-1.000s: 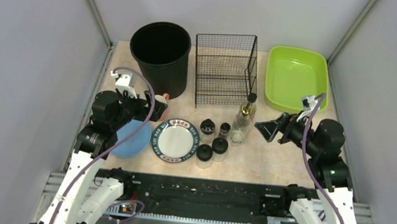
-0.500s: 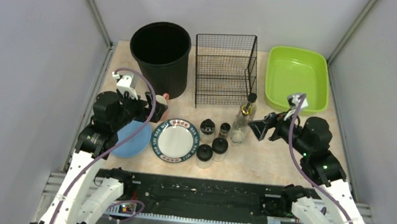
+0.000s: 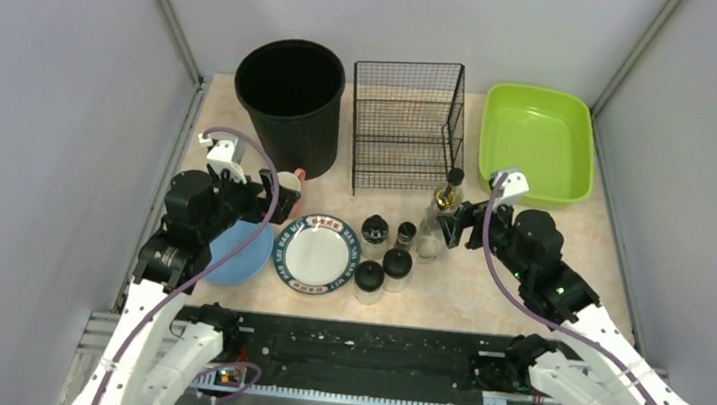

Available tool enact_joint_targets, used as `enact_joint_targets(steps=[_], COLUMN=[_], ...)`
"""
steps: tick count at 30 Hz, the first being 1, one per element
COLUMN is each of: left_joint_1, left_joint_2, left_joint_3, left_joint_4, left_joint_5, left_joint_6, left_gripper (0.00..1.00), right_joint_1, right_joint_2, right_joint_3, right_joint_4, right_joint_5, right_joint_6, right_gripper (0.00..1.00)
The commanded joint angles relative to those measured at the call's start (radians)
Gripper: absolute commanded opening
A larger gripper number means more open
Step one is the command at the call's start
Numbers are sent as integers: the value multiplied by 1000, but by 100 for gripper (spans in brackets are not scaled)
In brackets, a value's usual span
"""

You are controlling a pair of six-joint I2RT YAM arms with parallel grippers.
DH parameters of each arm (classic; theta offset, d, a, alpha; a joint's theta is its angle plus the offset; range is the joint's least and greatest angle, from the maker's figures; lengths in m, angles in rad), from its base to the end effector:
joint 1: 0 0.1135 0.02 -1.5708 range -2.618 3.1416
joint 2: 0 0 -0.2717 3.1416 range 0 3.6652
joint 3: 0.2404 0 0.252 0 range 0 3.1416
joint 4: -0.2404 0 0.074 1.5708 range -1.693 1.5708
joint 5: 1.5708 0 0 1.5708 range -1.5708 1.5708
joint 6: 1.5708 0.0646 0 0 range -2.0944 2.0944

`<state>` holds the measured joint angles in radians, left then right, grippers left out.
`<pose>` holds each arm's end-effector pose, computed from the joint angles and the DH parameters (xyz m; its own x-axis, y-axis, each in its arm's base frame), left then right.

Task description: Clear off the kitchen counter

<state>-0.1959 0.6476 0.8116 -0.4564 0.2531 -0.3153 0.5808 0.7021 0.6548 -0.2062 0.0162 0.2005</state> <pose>0.1594 -0.0481 0.3372 -0.4002 -0.2267 -0.8880 0.3151 0.8758 -0.3656 0.1628 0.1056 0.3026 -0.3121 0.0334 -0.9495 -0.4830 0.8550 0.1888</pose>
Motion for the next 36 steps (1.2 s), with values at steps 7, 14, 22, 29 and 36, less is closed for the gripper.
enact_joint_targets(steps=[7, 14, 22, 29, 36], left_joint_1=[2, 1, 1, 1, 1], left_joint_2=[-24, -35, -36, -43, -45], left_joint_3=[-12, -14, -16, -19, -19], left_joint_4=[38, 36, 36, 34, 32], left_joint_5=[-1, -13, -11, -17, -22], left_joint_6=[5, 9, 8, 8, 10], left_gripper=[99, 99, 98, 99, 98], right_joint_1=[94, 118, 143, 167, 175], right_joint_2=[68, 102, 136, 164, 138], right_joint_3=[-6, -24, -47, -38, -38], right_joint_4=[199, 267, 340, 347, 314], right_joint_5=[97, 135, 151, 174, 197], right_joint_6=[-28, -25, -31, -53, -67], right_gripper=[74, 67, 58, 39, 21])
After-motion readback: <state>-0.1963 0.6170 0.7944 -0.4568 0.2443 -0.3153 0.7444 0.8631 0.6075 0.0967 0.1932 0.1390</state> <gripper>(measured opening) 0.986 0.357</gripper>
